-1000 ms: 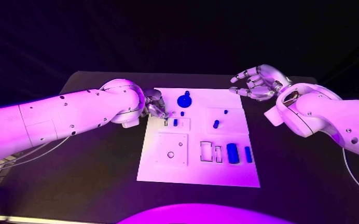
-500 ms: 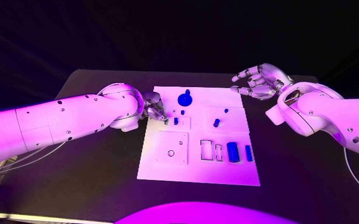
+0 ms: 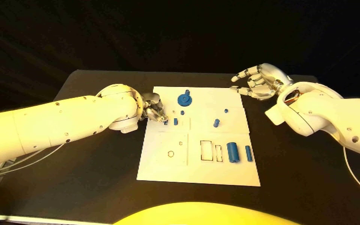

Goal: Assemble the parts on the task board

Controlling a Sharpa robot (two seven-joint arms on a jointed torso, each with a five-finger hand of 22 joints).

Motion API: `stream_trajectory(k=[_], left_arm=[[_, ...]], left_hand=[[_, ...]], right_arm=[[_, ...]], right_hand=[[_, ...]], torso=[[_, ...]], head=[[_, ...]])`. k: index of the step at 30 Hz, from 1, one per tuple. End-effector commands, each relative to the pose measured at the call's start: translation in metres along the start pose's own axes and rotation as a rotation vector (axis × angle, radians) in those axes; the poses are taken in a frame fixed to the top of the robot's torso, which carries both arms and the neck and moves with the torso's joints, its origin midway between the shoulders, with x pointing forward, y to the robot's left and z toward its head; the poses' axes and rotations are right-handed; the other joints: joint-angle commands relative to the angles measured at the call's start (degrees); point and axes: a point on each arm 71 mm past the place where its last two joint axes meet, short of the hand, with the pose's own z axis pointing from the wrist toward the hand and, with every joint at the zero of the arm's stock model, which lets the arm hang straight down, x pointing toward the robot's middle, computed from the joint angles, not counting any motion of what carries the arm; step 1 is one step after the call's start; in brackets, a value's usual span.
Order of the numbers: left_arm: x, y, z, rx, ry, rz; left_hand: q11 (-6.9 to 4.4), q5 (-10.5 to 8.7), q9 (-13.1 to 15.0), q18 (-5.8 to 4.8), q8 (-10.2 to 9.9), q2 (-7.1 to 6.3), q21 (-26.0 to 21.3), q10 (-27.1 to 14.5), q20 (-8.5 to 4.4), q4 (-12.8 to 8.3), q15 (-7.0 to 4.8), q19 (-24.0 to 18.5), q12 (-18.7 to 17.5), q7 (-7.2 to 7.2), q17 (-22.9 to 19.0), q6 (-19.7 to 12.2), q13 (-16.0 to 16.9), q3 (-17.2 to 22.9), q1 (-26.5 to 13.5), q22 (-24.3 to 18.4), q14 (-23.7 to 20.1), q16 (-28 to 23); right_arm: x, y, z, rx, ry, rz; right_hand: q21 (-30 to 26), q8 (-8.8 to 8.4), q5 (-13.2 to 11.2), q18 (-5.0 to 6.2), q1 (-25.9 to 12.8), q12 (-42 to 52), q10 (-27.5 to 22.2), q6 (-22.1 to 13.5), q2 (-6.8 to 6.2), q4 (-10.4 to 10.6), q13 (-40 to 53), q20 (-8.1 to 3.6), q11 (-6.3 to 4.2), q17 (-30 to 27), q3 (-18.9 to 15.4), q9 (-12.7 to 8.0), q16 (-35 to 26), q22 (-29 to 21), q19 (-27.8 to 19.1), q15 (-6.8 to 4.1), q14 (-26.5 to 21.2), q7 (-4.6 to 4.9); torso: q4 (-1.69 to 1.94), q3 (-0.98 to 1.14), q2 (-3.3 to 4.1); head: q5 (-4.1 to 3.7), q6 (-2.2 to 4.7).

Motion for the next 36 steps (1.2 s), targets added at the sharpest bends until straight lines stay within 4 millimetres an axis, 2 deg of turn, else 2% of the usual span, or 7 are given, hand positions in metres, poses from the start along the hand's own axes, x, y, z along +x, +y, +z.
stream_trajectory(k=[1,12,36], left_arm=[[0.0017,-0.0013,-0.0005,0.004,0.013,0.002],[0.0021,-0.0011,0.0008,0.002,0.018,0.004],[0.0085,-0.0021,0.0024,0.003,0.059,0.036]], left_hand=[[-0.11,0.37,0.1,-0.56,0.2,0.66,0.3,0.2,0.03,-10.5,-0.44,0.4,-0.1,-0.21,15.1,0.6,-0.1,10.9,-0.1,0.1,6.1,0.2],[-0.11,0.37,0.1,-0.56,0.2,0.66,0.3,0.2,0.03,-10.5,-0.44,0.4,-0.1,-0.21,15.1,0.6,-0.1,10.9,-0.1,0.1,6.1,0.2],[-0.15,0.34,0.1,-0.56,0.2,0.62,0.3,0.2,-0.01,-10.7,-0.48,0.4,-0.3,-0.23,15.1,0.6,-0.3,11.0,-0.2,0.1,6.1,0.2]], right_arm=[[0.0007,0.0001,0.0001,-0.005,0.01,-0.001],[0.001,0.0003,0.0,-0.005,0.011,0.0],[0.0009,0.0001,-0.0002,-0.005,0.011,0.0]], right_hand=[[-0.1,0.39,0.2,0.85,-0.6,-0.2,-0.2,-0.3,0.21,-0.2,4.5,0.05,0.0,9.3,-0.2,-0.1,-0.1,5.2,-0.5,0.03,4.4,-0.23],[-0.1,0.39,0.2,0.85,-0.6,-0.2,-0.2,-0.3,0.21,-0.2,4.5,0.05,0.0,9.3,-0.2,-0.1,-0.1,5.2,-0.5,0.03,4.4,-0.23],[-0.1,0.39,0.2,0.85,-0.6,-0.2,-0.2,-0.3,0.21,-0.2,4.5,0.05,0.0,9.3,-0.2,-0.1,-0.1,5.2,-0.5,0.03,4.4,-0.23]], torso=[[-0.02,0.01,-0.04],[-0.01,0.07,-0.02],[0.02,-0.02,-0.03]], head=[[0.0,-0.03],[0.0,-0.06],[-0.14,-0.34]])
